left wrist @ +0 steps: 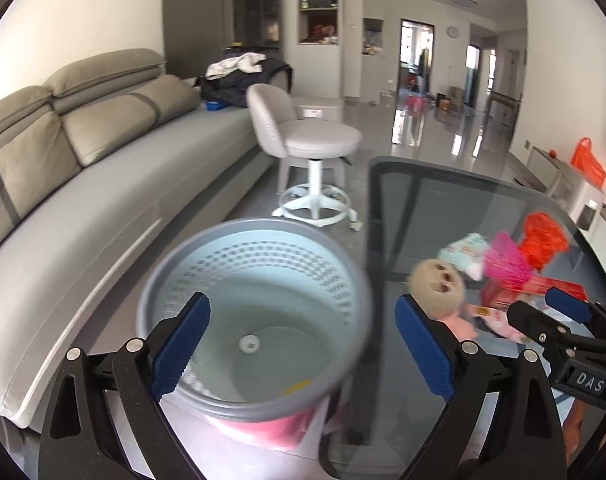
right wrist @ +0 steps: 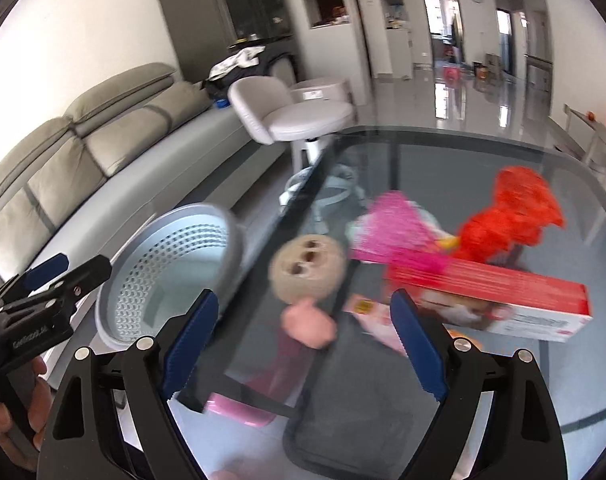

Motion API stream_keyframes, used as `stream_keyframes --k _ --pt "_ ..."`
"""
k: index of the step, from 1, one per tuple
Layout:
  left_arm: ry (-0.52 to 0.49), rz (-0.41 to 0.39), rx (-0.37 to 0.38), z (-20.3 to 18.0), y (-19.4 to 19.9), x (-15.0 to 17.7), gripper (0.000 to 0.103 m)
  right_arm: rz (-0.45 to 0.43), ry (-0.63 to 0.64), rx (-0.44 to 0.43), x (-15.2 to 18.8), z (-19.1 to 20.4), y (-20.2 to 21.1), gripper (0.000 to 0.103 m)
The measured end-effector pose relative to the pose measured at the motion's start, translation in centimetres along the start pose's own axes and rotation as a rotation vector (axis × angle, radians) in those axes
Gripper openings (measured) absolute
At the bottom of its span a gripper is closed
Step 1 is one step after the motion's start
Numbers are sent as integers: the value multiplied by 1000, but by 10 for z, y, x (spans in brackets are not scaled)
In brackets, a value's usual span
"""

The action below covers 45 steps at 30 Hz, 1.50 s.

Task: Collect trash
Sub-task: 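Move both open tools back over the table, then close the right tool on the pink snack wrapper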

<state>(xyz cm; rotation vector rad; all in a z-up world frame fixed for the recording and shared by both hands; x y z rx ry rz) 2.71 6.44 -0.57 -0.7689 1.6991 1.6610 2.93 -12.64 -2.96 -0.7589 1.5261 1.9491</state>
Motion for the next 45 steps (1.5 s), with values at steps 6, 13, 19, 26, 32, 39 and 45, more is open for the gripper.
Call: stream_keyframes --k 6,13,19,26,32,39,45 --pt "-40 16 43 -43 -6 5 92 7 -22 62 12 -45 15 84" --pt "-73 42 46 -72 -22 15 92 42 -53 84 29 -85 21 84" --pt "-82 71 23 -80 -37 29 93 75 -46 94 39 -97 13 84" --pt "-83 96 8 -79 -46 38 93 133 -4 78 48 -95 -14 84" --pt "-92 112 4 -82 -53 44 93 143 44 85 45 -88 -31 84" --pt "-85 122 11 -84 -57 45 93 178 85 57 42 -78 -47 84" --pt "-73 133 17 -83 -60 46 93 185 114 78 39 -71 -59 83"
Point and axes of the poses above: each gripper's, at about its wrist camera, not at the fingertips, and y roughly against the way its jaws point, z to its left, x to its underside, the point moved 5 cm from there along -y, roughly the way its jaws point, and after that the axes turned 1 degree about y, right-handed, at the moved point
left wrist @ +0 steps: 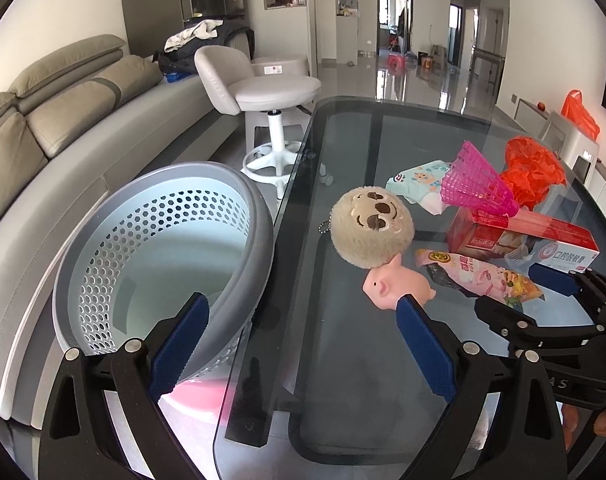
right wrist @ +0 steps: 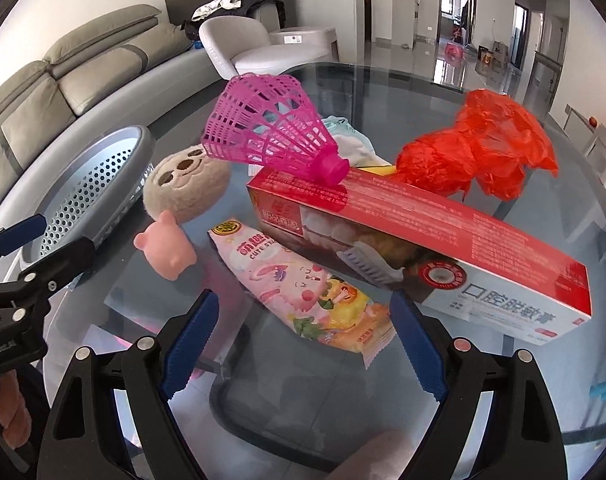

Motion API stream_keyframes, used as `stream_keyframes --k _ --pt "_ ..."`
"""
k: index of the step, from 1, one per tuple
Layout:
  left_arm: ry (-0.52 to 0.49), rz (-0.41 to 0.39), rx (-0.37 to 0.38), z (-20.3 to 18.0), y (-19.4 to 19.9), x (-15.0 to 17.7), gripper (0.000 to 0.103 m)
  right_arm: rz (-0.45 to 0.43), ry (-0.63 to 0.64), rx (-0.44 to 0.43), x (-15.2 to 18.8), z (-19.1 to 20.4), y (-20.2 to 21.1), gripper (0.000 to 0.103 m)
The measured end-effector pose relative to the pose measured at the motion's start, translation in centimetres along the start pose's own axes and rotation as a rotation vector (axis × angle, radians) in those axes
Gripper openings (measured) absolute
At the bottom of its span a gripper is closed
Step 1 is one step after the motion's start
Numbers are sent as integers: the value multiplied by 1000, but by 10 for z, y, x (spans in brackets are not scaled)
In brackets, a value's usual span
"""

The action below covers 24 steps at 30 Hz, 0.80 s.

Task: Collect trash
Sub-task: 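Close the right tool on the pink snack wrapper, then lift the wrapper with the right tool while the left tool grasps the pink pig toy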

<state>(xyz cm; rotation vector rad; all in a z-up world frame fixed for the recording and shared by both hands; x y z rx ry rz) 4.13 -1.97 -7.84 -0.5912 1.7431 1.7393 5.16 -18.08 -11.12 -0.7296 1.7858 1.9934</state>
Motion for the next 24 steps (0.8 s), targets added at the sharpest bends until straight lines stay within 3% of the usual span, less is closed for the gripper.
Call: stream_keyframes --k 6,10,16,24 --pt "4 3 -2 2 -1 0 93 22 24 -2 -3 8 -11 82" --pt "10 1 -4 5 0 0 93 33 61 15 -3 16 -16 66" --pt "8 -5 -9 7 2 -1 93 16 89 16 -4 26 -14 52" --pt "11 -7 -11 10 4 0 93 -41 90 -25 -7 30 4 50"
Point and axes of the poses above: each gripper's, at about its wrist camera, not at the fingertips, and y roughly against the way its jaws point, z to its left, x to its underside, the point moved 5 cm from there along -y, roughly the way its jaws point, and after that the axes turned 1 degree about y, right-handed, at the moved point
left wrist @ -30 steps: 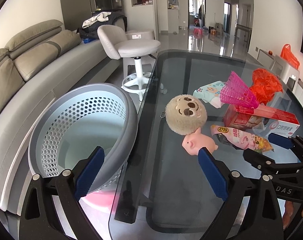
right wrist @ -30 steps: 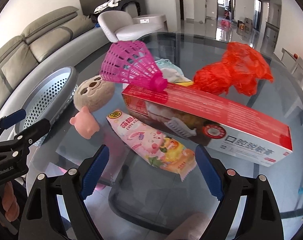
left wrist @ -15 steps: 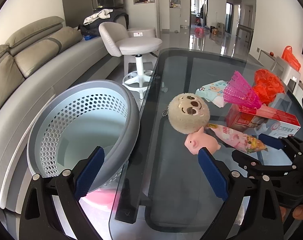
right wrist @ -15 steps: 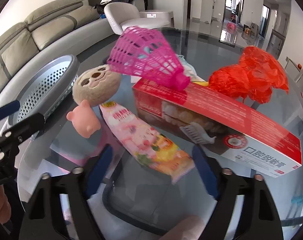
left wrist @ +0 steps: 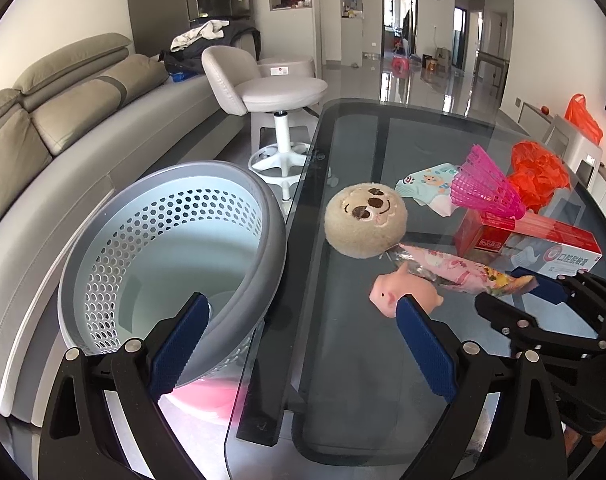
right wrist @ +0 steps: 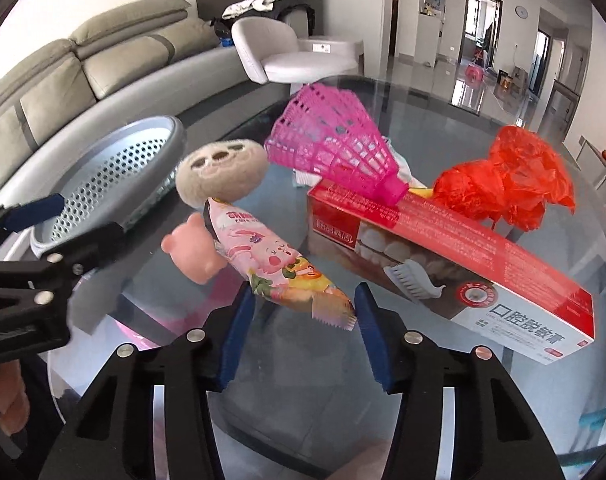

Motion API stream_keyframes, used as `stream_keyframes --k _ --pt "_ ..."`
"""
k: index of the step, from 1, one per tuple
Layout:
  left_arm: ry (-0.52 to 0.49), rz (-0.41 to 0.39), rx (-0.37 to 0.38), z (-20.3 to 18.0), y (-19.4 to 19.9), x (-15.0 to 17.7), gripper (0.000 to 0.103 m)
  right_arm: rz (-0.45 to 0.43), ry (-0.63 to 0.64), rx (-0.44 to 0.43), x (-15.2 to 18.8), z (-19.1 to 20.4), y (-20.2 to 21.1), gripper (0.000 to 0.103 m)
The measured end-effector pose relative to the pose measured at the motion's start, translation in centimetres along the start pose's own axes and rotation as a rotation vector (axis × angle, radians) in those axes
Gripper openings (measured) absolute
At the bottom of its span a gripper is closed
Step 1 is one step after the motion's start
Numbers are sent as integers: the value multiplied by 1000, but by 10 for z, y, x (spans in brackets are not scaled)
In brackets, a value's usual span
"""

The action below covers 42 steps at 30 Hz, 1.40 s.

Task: Collect trash
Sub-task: 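Lift the wrapper with the right tool while the left tool grasps the pink pig toy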

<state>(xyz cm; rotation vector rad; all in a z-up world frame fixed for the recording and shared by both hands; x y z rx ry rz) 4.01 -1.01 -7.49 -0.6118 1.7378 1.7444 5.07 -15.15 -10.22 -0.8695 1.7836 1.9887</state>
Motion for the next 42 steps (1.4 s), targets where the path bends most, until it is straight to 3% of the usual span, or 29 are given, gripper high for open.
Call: stream_keyframes --k 12,27,33,35,37,38,42 --pt "-7 -6 15 -4 0 3 93 -105 -135 -58 1 -23 40 49" --pt "-31 69 58 -46 -35 5 93 -160 -217 -92 -1 -43 66 49" --pt "-30 101 69 -55 -48 6 78 -171 -228 -100 -3 -46 73 49" --pt "-36 104 70 -58 -51 6 70 -171 -227 -101 -4 -46 73 49" --pt "-43 114 80 -61 -53 6 50 -170 -226 -101 -4 -46 74 49" --pt "-45 118 85 -62 -54 6 47 -170 -225 -100 -4 -46 75 49" --pt "-31 109 110 -58 -50 4 46 -171 -223 -100 -3 -44 77 49"
Point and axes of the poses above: each gripper's, at about its wrist camera, not at the fingertips, and y roughly against the way its jaws point, z to its left, x to its underside, the point moved 5 cm from there along -y, roughly the way its jaws point, and after that the axes turned 1 degree about y, right-handed, at the moved point
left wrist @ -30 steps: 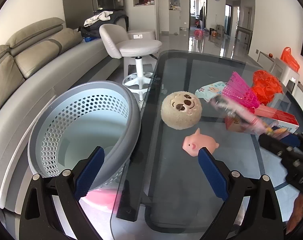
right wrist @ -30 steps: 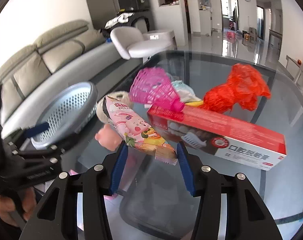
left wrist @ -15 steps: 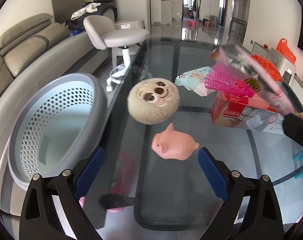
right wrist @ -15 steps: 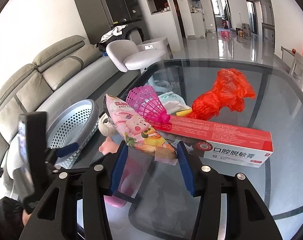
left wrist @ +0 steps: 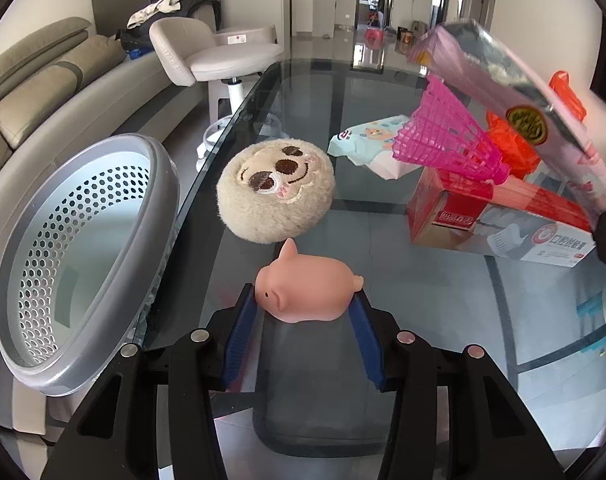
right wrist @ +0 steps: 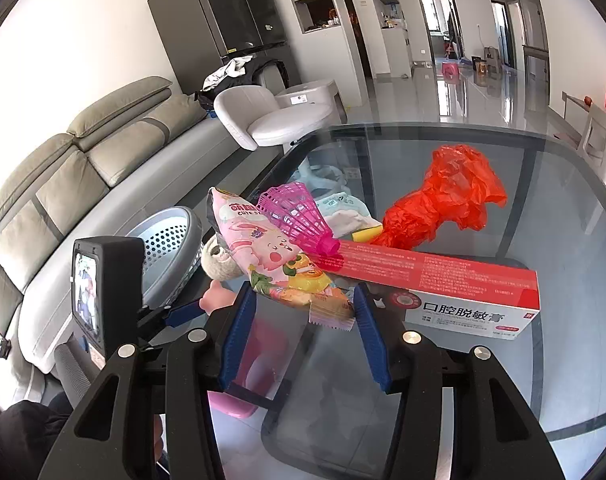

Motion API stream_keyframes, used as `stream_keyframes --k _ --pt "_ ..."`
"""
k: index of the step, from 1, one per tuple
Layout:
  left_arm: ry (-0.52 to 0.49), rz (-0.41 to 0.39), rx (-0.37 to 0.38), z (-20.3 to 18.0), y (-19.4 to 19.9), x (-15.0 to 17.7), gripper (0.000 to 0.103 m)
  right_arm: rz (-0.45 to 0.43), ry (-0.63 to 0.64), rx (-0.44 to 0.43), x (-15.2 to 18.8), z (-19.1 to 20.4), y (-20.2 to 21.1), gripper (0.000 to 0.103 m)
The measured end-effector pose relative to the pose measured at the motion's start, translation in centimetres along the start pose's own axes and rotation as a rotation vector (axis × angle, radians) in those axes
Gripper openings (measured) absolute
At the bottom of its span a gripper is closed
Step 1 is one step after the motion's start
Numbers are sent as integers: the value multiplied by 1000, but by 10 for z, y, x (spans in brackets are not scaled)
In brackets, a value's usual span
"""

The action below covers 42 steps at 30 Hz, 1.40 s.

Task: Collect trash
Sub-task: 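Lift the wrapper with the right tool while the left tool grasps the pink pig toy, then carry wrapper and pig over the gray basket and open both tools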

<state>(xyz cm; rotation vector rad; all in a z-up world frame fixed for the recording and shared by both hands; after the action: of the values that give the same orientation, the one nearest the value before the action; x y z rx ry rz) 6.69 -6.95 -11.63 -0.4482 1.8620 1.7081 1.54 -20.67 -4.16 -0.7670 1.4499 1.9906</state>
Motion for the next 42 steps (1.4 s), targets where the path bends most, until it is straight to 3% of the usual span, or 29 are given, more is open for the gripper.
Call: stream_keyframes --k 9,19,30,42 --pt "-5 -104 -16 19 47 -5 46 -9 3 -4 -6 11 2 49" --pt "-3 -228 -85 73 110 -26 46 -10 22 -74 -25 70 -22 49" --pt "93 -185 -206 175 105 -23 46 59 96 -157 -30 154 -74 49" --pt "171 -123 -273 231 75 -13 46 172 159 -184 -26 207 -136 49"
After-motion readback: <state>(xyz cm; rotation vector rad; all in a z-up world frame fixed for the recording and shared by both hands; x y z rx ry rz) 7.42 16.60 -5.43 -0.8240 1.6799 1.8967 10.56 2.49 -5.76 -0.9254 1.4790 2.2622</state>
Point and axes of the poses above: each gripper's, at about its wrist camera, not at the fingertips, and y roughly against the way its jaws point, z to its left, x to its underside, the point moved 5 cm from there along -y, roughly the way its jaws point, and after that the axes turned 1 degree about y, right-handed, at the moved point
